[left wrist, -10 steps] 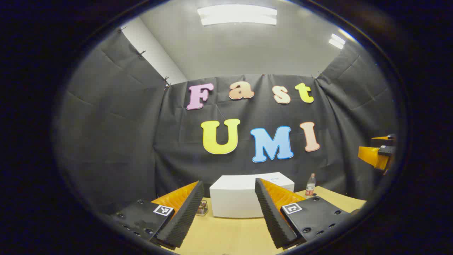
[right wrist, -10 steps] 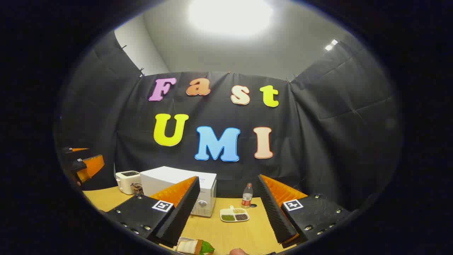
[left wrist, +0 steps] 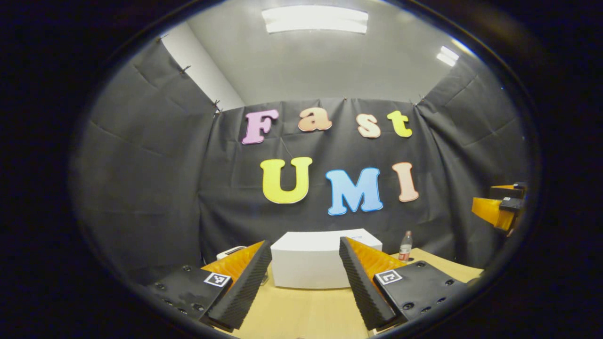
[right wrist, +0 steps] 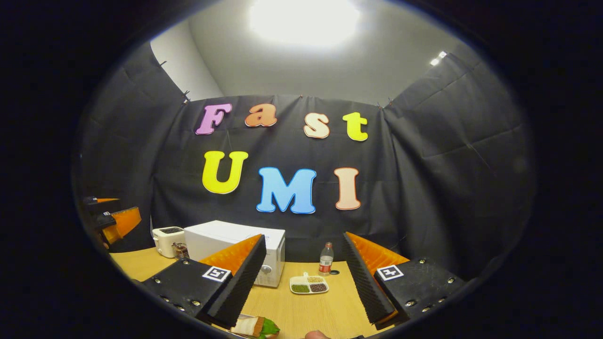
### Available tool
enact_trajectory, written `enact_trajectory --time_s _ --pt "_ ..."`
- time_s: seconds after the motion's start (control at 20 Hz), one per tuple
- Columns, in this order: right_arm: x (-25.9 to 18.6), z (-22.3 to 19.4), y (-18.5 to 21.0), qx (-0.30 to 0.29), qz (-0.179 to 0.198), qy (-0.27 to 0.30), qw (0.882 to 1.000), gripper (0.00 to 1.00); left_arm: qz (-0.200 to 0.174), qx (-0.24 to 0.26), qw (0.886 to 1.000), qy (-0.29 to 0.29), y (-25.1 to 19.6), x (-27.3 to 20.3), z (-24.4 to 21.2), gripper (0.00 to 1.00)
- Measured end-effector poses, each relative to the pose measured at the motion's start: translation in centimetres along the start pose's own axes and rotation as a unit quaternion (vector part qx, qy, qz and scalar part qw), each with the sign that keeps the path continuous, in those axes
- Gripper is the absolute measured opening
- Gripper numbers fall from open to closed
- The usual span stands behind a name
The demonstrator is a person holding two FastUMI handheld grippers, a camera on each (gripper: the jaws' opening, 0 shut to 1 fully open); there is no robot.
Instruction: Open the microwave oven with the left hand, put the food in, and close the microwave oven.
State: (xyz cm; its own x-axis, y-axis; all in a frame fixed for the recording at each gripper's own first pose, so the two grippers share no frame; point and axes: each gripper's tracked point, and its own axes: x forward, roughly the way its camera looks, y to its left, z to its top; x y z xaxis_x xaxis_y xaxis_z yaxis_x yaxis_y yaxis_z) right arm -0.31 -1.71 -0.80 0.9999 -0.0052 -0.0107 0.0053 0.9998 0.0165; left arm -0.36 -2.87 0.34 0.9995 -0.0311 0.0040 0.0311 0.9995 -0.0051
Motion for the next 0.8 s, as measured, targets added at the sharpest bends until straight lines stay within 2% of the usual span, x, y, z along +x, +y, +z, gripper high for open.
enact_trajectory --time_s 0.35,0.45,0.5,0.55,0.8 --pt "0.6 -1.2 -2.6 0.005 0.007 0.002 1.000 0.97 -0.002 0.014 1.000 0.002 -3.4 0.0 0.0 0.97" --pt "0.8 -1.6 -3.4 0.005 0.011 0.000 1.000 0.97 0.000 0.007 1.000 0.003 -4.2 0.5 -0.3 0.93" --pt "1.0 -1.7 -3.6 0.006 0.013 -0.005 1.000 0.96 0.003 0.004 1.000 0.004 -4.5 1.1 -0.7 0.98" --pt "1.2 -1.7 -3.9 0.006 0.014 -0.010 1.000 0.97 0.005 0.003 1.000 0.004 -4.9 1.5 -0.9 0.95" --pt "2.8 -3.1 -4.4 0.015 0.008 0.001 1.000 0.97 -0.001 0.013 1.000 0.003 -6.4 6.9 -2.9 0.97"
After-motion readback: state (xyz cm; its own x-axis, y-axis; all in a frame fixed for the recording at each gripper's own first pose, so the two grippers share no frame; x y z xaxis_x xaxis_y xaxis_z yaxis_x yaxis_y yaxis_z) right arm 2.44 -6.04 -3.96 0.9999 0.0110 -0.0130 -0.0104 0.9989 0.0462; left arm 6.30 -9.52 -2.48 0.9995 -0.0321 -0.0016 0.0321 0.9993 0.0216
